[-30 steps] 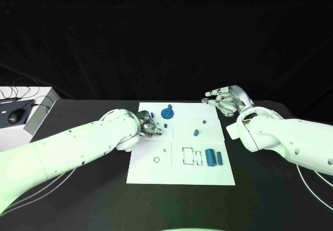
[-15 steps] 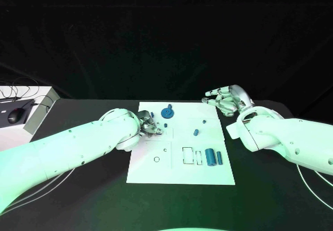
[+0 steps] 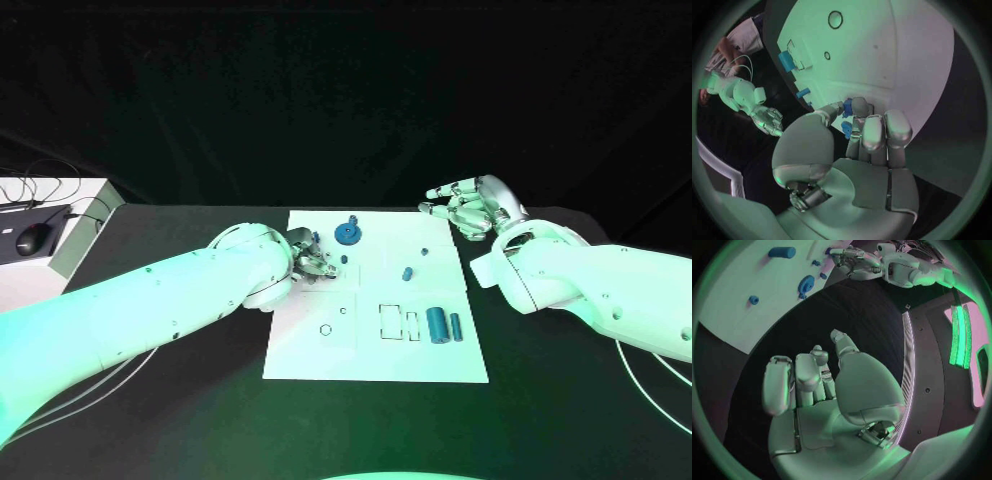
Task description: Assemble the parts on the task board
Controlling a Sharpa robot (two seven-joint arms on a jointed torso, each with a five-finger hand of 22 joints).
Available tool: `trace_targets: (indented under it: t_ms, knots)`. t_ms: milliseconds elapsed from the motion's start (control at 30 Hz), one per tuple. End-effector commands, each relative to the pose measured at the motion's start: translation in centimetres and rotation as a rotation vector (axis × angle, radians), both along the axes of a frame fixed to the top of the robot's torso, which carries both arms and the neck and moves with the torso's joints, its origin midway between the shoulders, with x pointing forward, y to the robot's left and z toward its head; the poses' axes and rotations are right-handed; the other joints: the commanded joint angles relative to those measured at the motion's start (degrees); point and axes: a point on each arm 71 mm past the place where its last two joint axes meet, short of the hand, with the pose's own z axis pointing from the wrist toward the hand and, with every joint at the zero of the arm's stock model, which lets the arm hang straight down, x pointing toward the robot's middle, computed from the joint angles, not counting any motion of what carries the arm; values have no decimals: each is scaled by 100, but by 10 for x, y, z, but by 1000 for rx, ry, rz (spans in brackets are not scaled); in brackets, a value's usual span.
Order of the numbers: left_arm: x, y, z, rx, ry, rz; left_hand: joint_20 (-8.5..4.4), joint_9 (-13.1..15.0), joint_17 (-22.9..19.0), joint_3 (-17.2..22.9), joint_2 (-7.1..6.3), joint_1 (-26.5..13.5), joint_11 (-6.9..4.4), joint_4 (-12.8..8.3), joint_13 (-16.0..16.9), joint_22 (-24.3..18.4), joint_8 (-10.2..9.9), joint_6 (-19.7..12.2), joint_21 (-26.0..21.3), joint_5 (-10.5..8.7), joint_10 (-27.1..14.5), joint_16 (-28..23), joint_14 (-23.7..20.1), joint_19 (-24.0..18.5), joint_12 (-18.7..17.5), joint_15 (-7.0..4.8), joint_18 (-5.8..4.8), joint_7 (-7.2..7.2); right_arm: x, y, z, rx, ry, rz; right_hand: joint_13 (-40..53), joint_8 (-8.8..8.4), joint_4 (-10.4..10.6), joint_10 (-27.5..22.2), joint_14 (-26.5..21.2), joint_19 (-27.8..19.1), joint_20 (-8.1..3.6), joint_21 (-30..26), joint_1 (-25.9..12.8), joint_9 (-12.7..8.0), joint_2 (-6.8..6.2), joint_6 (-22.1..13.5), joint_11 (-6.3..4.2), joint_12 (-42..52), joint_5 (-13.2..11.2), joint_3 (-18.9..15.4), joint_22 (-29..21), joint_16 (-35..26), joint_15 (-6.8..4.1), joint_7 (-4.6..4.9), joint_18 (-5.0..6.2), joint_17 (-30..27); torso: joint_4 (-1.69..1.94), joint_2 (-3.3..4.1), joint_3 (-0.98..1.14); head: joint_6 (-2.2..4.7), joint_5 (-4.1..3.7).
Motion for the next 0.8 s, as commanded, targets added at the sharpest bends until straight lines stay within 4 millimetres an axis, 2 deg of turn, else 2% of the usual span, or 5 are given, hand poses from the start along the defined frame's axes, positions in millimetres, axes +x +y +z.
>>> trace_targets:
  t_ms: [33, 800]
  knots:
    - [-1, -1, -4, 15, 25, -9, -1, -17, -9, 940, 54, 74, -16, -923, -1, 8, 3, 169, -34, 25, -3, 30, -5, 42, -12, -27, -95, -137, 0, 2, 0, -8, -2, 17, 10, 15, -7, -18, 13, 462, -19, -12, -47, -1, 6, -2, -40, 11, 11, -34, 1101, -21, -25, 23, 46, -6, -6, -1, 4, -4, 1]
    - [0, -9, -8, 23, 74, -23, 5, -25, -12, 888, 63, 58, -13, -933, 5, 33, -5, 168, -40, 19, -12, 34, -7, 48, -7, -24, -95, -138, 0, 2, 0, -9, 2, 19, 10, 15, -7, -18, 13, 462, -19, -12, -47, -1, 6, -2, -40, 11, 11, -34, 1101, -21, -25, 23, 46, -6, 0, -8, 5, -11, -15]
